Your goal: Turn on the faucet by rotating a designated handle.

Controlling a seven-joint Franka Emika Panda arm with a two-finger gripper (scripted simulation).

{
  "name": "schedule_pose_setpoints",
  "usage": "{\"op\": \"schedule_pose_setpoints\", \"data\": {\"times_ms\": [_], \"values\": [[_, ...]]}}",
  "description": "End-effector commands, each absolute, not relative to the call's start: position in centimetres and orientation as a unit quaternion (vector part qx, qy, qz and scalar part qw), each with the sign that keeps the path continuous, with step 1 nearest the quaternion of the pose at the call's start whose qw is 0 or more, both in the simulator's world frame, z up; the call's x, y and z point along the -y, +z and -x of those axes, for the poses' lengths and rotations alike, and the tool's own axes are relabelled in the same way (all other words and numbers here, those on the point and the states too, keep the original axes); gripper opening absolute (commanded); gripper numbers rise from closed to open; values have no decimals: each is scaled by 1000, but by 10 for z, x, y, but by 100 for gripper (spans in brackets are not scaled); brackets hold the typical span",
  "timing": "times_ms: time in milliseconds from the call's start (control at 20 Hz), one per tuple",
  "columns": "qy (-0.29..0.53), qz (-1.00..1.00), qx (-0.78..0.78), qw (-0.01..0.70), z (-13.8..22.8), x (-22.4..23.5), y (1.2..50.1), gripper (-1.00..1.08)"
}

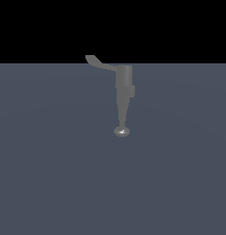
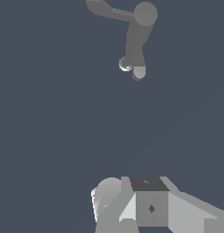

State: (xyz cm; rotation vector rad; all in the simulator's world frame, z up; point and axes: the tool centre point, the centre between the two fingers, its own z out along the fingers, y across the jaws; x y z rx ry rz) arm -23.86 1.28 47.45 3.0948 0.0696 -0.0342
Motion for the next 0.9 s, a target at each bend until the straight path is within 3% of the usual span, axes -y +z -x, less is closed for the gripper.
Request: {"op": "schedule_pose_setpoints", "data": {"times_ms": [0, 850], "values": [[-11, -999, -22, 23, 239, -13, 474, -100], [-21, -1000, -7, -1, 238, -5, 474, -100]]}}
